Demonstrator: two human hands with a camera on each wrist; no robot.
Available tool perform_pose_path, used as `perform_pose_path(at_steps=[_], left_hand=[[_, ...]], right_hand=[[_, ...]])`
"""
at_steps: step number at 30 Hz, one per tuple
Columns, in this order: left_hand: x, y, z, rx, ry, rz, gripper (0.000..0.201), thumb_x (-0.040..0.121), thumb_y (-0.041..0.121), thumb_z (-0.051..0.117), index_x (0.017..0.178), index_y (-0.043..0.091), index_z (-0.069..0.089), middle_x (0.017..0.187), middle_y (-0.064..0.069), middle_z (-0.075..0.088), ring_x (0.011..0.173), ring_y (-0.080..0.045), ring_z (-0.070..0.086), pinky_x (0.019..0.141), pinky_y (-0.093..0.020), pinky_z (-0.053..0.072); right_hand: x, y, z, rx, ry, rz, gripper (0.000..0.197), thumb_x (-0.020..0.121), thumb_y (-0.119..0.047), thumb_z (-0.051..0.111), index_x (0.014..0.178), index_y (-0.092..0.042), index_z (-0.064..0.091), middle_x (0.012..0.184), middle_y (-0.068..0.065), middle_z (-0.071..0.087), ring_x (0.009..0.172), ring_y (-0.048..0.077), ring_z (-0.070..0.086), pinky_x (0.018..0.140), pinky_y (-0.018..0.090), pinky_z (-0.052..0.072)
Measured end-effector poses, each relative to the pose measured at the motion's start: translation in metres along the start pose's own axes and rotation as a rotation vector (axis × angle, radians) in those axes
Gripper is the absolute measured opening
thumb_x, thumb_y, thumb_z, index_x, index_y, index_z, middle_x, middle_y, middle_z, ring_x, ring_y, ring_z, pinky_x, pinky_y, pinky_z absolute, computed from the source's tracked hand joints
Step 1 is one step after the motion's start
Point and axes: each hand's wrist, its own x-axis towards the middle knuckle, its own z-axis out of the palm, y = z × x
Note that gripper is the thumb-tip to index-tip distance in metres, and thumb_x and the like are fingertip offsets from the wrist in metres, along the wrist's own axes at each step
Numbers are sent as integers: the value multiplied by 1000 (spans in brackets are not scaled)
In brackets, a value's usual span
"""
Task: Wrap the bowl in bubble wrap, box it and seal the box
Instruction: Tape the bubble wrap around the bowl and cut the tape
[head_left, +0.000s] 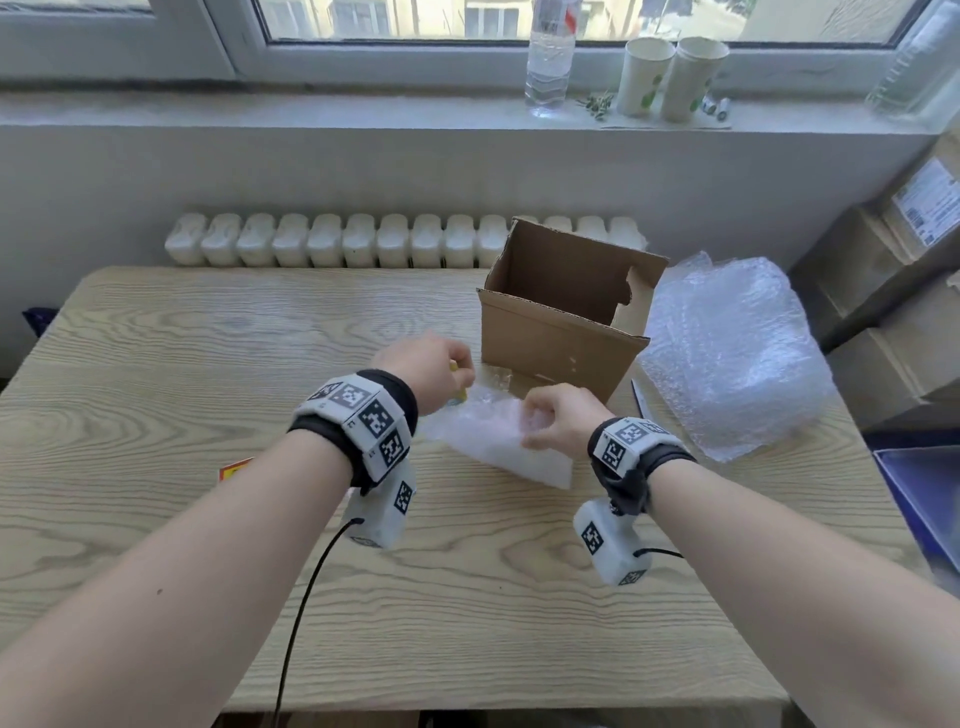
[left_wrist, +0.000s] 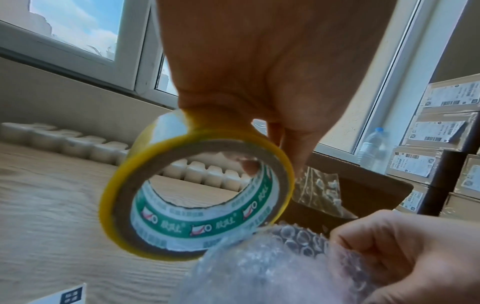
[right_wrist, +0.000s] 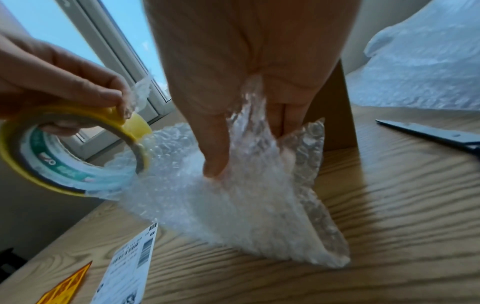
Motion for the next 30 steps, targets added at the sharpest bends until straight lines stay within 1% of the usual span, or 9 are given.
perform_pose_path(at_steps=[2,4,8,12,19,22,25,28,30], left_hand=[[6,3,1,47,23,26,15,93,40,53,87,30,63,109,4,50,96,-19,55,80,-33,43],[12,4,1,80,45,64,22,90,46,54,84,29,65,109,8,53,97,-17,56,79,-31,44],[19,11,-7,177,-1,123,30,82,56,61,73,28,66,83,12,67,81,-11,60,56,-22,39],[27,19,-15,283,-22,193,31,75,57,67,71,26,67,73,12,66,72,-7,57,51,-20,35],[41,33,-11,270,-188,251,47,65,65,70,66,18,66,66,6,67,65,-11,59,59,-25,45],[43,49,0,457,-258,360,46,71,61,69,57,20,55,60,7,60,65,-14,57,60,-23,41],[44,67,6,713,-208,538,48,76,61,63,56,21,46,57,12,47,66,-13,49,77,-26,33],[49,79,10,838,-166,652,39,78,64,58,76,25,60,72,11,49,82,-14,55,83,-28,28],[52,83,14,870,-180,681,38,77,65,58,82,28,61,79,9,55,91,-15,58,82,-29,26]], right_hand=[[3,3,1,42,19,-2,16,77,-18,72,68,-24,60,70,-12,57,77,12,57,60,21,42],[5,5,0,81,16,12,17,76,-18,73,65,-23,61,68,-10,58,73,11,57,61,21,44],[11,9,-9,84,-85,6,14,77,-16,71,69,-23,64,70,-11,61,73,9,59,61,20,46],[18,11,-19,35,-197,6,14,75,-17,75,70,-27,66,71,-13,63,70,4,59,60,19,45],[26,16,-21,133,-235,8,17,71,-11,75,67,-25,68,68,-12,65,71,9,62,75,32,55],[26,21,-24,177,-243,21,15,71,-9,76,75,-22,69,68,-13,63,68,6,59,63,21,49],[27,24,-23,189,-214,44,16,70,-10,78,75,-22,69,72,-12,66,67,4,60,58,16,45],[31,23,-19,150,-195,53,20,69,-10,78,61,-20,63,55,-14,62,55,-1,55,52,13,44],[36,21,-17,60,-189,54,28,74,-15,75,54,-21,56,50,-11,56,51,4,50,48,17,41]])
